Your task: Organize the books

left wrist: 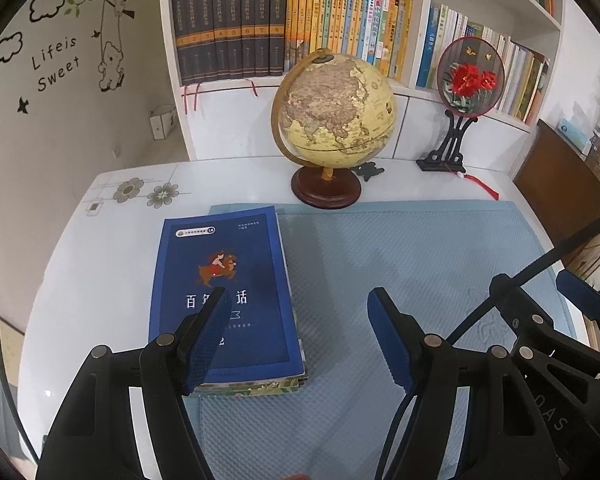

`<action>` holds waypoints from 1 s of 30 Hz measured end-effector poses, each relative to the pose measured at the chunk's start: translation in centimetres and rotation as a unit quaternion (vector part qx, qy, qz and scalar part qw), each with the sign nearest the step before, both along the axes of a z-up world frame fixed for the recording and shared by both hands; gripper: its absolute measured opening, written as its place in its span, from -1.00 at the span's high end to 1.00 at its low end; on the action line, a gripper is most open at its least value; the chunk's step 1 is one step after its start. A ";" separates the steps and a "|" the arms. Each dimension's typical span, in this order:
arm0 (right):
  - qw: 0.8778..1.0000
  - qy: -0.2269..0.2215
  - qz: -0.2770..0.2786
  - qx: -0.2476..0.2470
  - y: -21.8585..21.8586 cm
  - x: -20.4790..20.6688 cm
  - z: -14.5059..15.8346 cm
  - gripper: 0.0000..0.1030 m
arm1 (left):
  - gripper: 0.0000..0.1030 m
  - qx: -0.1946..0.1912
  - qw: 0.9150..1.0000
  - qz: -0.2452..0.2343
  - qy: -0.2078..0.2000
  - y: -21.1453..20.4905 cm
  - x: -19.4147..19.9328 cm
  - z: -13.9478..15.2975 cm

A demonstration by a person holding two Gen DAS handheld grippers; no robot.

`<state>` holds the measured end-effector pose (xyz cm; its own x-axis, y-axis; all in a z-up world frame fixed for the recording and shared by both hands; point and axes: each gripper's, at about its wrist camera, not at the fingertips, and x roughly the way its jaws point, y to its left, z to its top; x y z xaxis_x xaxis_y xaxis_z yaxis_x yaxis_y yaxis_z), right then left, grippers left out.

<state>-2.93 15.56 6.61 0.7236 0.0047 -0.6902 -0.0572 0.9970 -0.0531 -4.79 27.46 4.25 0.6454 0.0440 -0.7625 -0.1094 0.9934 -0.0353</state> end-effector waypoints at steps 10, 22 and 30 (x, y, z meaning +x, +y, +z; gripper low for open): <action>1.000 -0.001 0.003 -0.002 0.2 0.1 0.0 -0.57 | -0.36 0.002 1.000 0.011 0.002 0.1 -0.1 -0.2; 1.000 0.002 0.004 -0.008 0.4 0.2 -0.4 -0.57 | -0.41 0.015 1.000 0.019 0.002 0.1 0.1 -0.4; 1.000 0.003 0.004 -0.007 0.2 0.3 -0.5 -0.57 | -0.41 0.009 1.000 0.017 0.014 -0.1 0.2 -0.7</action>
<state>-2.65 15.79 6.15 0.7192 0.0010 -0.6948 -0.0663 0.9955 -0.0672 -4.58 27.36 3.52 0.6214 0.0795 -0.7794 -0.1445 0.9894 -0.0143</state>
